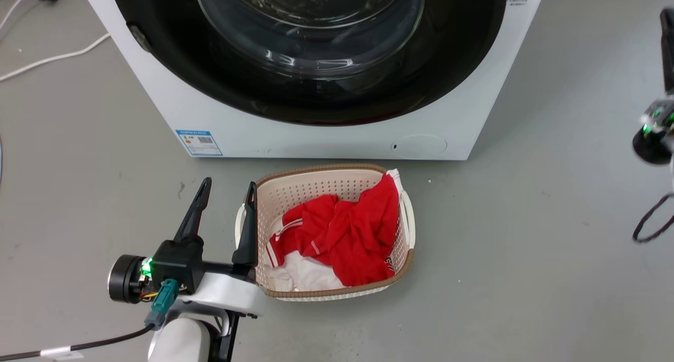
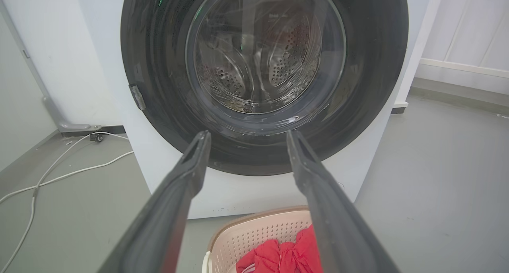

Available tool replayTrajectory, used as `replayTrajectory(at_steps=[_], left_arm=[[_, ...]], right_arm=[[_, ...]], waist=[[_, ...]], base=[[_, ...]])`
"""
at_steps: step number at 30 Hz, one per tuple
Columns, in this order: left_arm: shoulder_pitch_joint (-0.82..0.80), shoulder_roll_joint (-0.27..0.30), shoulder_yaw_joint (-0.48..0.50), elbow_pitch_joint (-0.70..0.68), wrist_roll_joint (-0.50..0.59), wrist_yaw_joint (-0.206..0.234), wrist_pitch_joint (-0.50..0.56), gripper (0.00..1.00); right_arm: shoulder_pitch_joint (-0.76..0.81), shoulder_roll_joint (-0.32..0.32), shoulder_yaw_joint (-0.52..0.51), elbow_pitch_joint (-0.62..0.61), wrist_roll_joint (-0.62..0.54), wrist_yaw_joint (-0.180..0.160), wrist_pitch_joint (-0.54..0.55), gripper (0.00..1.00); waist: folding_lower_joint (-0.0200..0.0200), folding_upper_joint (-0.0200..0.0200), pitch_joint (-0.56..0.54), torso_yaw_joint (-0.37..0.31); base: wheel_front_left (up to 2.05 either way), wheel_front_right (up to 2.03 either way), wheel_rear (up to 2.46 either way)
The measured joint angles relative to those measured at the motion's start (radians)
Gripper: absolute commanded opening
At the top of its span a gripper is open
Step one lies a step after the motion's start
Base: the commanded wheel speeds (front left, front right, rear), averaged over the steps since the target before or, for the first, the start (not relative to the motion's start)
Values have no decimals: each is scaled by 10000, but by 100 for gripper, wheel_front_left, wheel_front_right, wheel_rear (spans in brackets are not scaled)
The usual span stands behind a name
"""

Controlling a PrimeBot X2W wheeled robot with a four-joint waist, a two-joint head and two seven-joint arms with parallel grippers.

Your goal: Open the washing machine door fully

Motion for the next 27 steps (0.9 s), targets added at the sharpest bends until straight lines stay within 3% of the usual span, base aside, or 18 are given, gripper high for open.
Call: replayTrajectory(at_steps=[7,12,27], left_arm=[[-346,-2,-63,-303,-21,-84,0,100],[-679,-6,-61,-531,-35,-121,0,100],[-1442,-8,-295,-826,-182,-151,0,100]], right_arm=[[-2367,-318,1093,1948,-314,0,918,0],[-3991,-194,1822,2857,-750,0,1446,0],[-6606,506,3095,4370,-1741,0,2261,0]], waist=[[0,0,588,182],[0,0,1184,313],[0,0,2661,594]], base=[[0,0,0],[0,0,0],[0,0,0]])
